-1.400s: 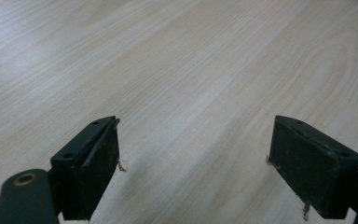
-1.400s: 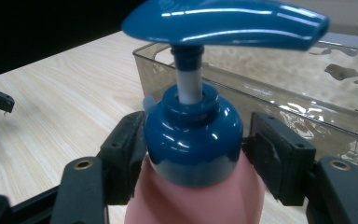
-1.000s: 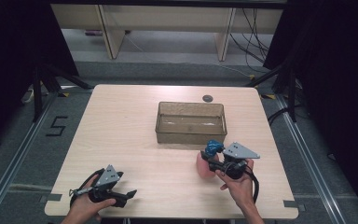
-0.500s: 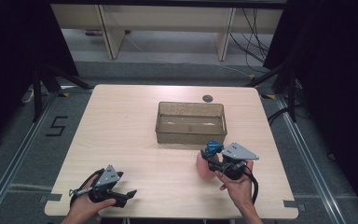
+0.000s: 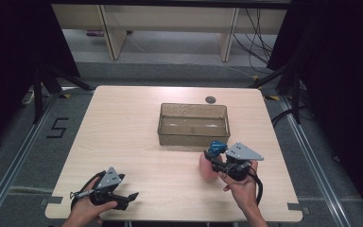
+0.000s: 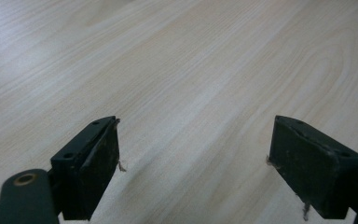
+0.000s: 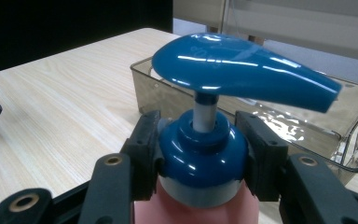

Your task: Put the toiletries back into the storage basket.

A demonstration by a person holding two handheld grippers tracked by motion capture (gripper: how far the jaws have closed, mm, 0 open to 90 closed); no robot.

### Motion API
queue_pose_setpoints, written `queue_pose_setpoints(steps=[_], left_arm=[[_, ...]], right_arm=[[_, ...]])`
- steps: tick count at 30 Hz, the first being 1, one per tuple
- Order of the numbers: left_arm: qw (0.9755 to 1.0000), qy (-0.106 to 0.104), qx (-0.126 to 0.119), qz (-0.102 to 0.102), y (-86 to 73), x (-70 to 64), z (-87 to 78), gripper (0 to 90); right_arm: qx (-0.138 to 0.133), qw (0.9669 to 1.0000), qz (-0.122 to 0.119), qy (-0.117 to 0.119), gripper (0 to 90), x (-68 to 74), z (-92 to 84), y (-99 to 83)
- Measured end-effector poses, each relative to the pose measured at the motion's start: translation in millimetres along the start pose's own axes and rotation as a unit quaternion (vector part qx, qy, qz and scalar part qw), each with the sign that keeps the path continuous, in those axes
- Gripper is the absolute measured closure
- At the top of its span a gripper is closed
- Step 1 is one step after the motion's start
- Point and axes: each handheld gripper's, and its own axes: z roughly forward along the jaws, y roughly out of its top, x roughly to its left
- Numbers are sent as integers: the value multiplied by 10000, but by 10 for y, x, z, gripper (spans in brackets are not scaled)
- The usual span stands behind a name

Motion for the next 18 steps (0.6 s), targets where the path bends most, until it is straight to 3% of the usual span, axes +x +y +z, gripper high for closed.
queue_pose_setpoints(steps=[9,10,12,18], left_arm=[[10000,-5,6,-1,-2,1,3,154],[10000,-3,6,-6,-2,1,3,155],[10000,-5,6,0,-2,3,4,154],[10000,-34,18,-34,-5,0,2,154]], right_arm=[[-79,10000,11,-39,536,-41,-28,61],[-82,9999,106,-29,535,-34,-33,67],[-98,9999,-61,-109,536,-62,-39,89],[-7,10000,24,-4,536,-83,-52,143]])
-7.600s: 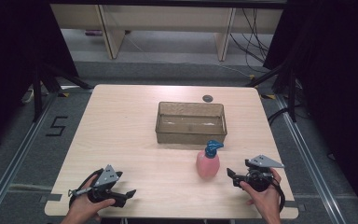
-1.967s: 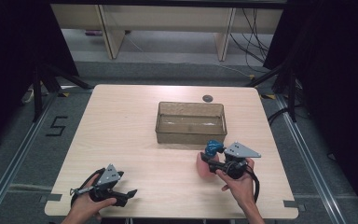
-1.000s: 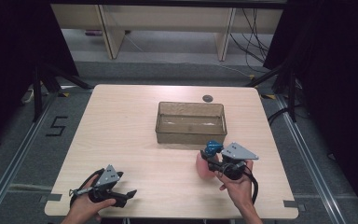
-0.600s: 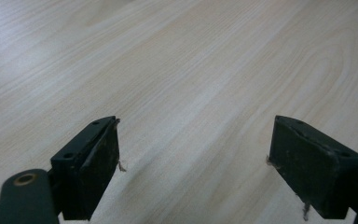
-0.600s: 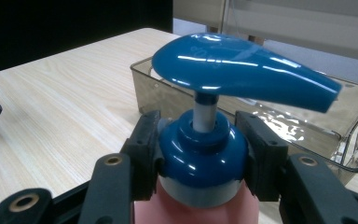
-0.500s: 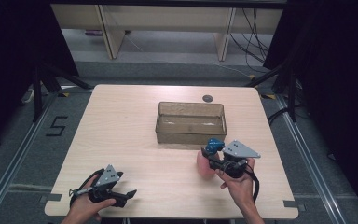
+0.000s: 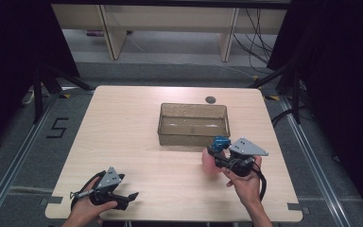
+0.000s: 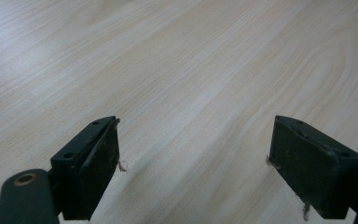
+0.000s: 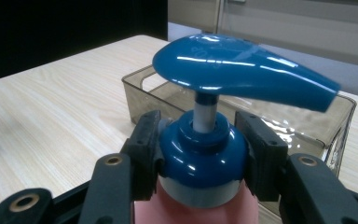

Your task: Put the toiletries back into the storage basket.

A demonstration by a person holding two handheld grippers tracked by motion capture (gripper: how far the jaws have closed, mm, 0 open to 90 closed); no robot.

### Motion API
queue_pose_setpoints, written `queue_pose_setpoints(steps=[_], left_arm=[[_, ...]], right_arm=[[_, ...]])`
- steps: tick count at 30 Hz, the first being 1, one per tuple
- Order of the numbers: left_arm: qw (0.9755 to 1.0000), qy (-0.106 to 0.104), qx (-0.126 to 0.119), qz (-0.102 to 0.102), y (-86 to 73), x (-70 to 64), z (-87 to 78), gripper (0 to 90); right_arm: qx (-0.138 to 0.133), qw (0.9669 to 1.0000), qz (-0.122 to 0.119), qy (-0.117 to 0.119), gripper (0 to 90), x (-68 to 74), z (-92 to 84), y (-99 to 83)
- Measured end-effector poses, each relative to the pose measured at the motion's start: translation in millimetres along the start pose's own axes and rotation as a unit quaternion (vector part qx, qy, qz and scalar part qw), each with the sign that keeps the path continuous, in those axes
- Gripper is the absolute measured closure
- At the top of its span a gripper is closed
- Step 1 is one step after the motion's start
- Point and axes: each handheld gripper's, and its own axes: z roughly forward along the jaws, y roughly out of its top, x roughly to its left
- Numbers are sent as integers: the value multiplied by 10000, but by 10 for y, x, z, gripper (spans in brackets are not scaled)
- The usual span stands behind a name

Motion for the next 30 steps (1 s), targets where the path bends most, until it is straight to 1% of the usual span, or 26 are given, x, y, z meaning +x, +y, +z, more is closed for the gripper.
queue_pose_setpoints(steps=[1,2,3,5,7,8,9,10,11,12,13,14,15,16,17,18,20,21,22,23,25,26,27,28,29,30], left_arm=[[10000,-3,-7,-13,-1,-2,2,155],[10000,-1,-4,-9,-1,-1,1,154],[10000,2,-8,-25,-2,-3,1,154],[10000,52,12,44,0,12,-2,155],[10000,51,-11,14,0,9,2,154],[10000,46,2,27,1,13,0,154],[10000,61,10,40,1,15,-1,155],[10000,59,-1,52,2,18,-1,154],[9999,-1,-62,-99,-2,-4,7,154],[9999,-3,-57,-106,-3,-4,7,154],[9999,-5,-62,-107,-3,-3,7,154],[9999,-5,-66,-111,-3,-2,7,154],[10000,47,4,18,0,19,-2,155],[10000,64,-3,61,1,26,-3,154],[10000,67,-6,71,1,29,-3,154],[10000,65,-4,51,0,27,-3,155],[10000,64,-4,44,0,27,-4,155],[10000,64,-4,44,0,27,-4,154],[10000,63,-8,37,0,26,-3,154],[10000,64,-6,42,1,27,-3,154],[10000,60,-12,45,1,27,-3,154],[9999,3,-71,-110,-4,4,4,154],[9999,3,-69,-118,-5,4,4,154],[9999,6,-68,-113,-5,4,4,154],[9999,8,-69,-115,-5,5,4,154],[10000,38,-2,-4,-2,22,-4,154]], right_arm=[[-24,10000,-12,-28,536,-4,0,8],[-22,10000,-15,23,536,-9,5,16],[-20,10000,50,8,536,2,6,19],[-4,10000,9,19,536,-5,13,31],[42,10000,-39,-30,536,-17,3,46],[43,10000,17,-61,536,-7,-2,52],[8,10000,-45,11,536,-22,9,63],[41,9999,107,-27,536,-2,-3,71],[-29,10000,-59,17,536,-28,10,84],[-29,10000,-32,43,536,-28,11,95],[-17,10000,-35,-34,536,-27,2,110],[-6,10000,-19,2,536,-31,0,123],[-49,10000,-55,-16,536,-38,4,135],[-53,9999,-115,-7,536,-51,3,151],[-51,10000,-63,15,536,-47,5,160],[42,10000,8,-5,536,-34,-10,174],[-37,10000,-82,6,536,-55,5,209],[-37,10000,-82,6,536,-55,5,209],[0,10000,3,-28,536,-45,-6,219],[-52,10000,-68,-28,536,-63,1,231],[-33,10000,-35,17,536,-67,1,252],[-97,9999,-9,41,536,-70,6,275],[-97,9999,-9,41,536,-70,6,275],[-82,10000,-53,-16,536,-74,3,292],[-67,10000,-27,-24,536,-74,-1,310],[-98,9999,-81,25,536,-91,6,330]])
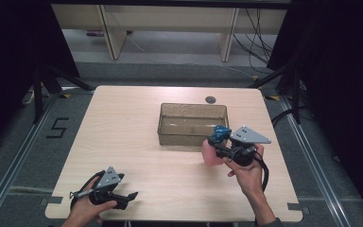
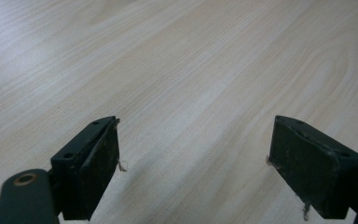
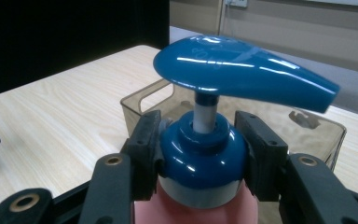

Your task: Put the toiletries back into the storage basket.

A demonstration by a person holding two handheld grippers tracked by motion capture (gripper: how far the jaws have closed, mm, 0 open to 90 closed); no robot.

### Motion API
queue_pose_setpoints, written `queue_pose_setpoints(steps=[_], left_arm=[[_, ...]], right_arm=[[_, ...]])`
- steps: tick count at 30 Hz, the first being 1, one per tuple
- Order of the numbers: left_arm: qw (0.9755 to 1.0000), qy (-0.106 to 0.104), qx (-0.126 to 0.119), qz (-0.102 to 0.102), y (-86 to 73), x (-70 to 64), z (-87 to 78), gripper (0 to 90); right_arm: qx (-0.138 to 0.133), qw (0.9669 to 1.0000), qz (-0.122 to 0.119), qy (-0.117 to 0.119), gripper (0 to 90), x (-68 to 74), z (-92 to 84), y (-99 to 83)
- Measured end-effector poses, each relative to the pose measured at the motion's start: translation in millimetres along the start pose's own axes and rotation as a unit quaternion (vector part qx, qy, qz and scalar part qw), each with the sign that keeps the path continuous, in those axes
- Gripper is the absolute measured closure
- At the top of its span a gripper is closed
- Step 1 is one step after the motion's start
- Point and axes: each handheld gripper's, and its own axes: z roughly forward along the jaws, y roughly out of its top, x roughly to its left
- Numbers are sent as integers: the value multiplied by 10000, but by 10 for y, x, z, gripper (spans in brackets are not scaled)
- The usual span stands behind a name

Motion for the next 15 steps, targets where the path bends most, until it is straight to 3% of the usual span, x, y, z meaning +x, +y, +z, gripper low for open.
queue_pose_setpoints(steps=[13,14,15], left_arm=[[10000,32,-6,69,4,8,-1,154],[9999,-28,-66,-87,-1,-15,7,154],[9999,-34,-68,-107,-2,-18,7,154]], right_arm=[[-27,10000,-38,-41,536,-38,-14,251],[-77,9999,-46,-68,537,-42,-9,261],[-62,9999,-85,-66,536,-53,-10,274]])
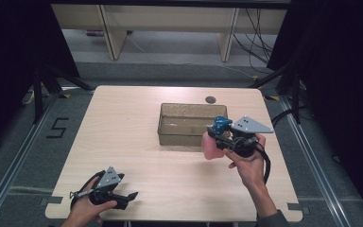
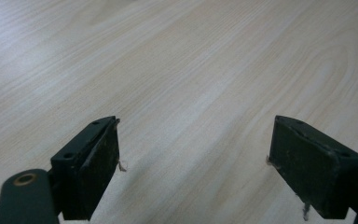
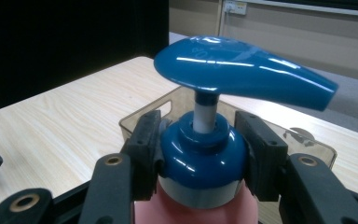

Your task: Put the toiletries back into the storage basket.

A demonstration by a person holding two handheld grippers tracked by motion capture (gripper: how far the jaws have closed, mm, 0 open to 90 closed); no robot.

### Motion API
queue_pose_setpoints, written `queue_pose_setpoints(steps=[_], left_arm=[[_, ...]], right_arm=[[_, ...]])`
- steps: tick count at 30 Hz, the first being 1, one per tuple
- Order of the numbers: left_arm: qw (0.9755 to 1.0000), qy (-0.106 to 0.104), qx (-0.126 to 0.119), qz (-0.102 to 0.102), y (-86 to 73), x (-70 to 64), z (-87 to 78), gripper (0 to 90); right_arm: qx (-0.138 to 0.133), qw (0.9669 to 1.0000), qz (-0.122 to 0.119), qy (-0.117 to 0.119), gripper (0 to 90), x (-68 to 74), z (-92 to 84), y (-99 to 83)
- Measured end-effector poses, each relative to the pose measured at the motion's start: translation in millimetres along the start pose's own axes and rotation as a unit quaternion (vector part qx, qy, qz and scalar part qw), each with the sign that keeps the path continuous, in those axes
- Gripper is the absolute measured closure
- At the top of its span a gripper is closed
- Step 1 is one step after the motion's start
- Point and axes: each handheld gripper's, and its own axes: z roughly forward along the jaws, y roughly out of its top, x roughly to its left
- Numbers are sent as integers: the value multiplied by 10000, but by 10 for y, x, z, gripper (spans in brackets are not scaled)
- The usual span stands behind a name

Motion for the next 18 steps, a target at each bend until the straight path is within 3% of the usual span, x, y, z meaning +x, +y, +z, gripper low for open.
queue_pose_setpoints(steps=[2,3,5,8,11,12,14,18], left_arm=[[10000,0,-5,4,1,0,0,154],[9999,56,53,140,5,21,-5,154],[9998,65,60,186,7,27,-7,154],[10000,1,-5,1,1,1,0,155],[10000,3,-7,7,2,2,0,154],[10000,2,-10,2,2,0,-1,154],[10000,-1,-10,5,2,0,-1,154],[10000,-1,-10,9,3,0,-1,154]], right_arm=[[-20,10000,53,47,537,-1,16,17],[-5,10000,79,8,537,-13,19,38],[-2,10000,78,4,536,-20,23,48],[-47,9999,52,-74,537,-34,43,80],[2,9999,33,-98,536,-49,58,118],[9,9999,146,-92,537,-38,68,127],[-27,9999,5,-124,537,-72,85,152],[-29,9999,118,-106,537,-93,122,182]])
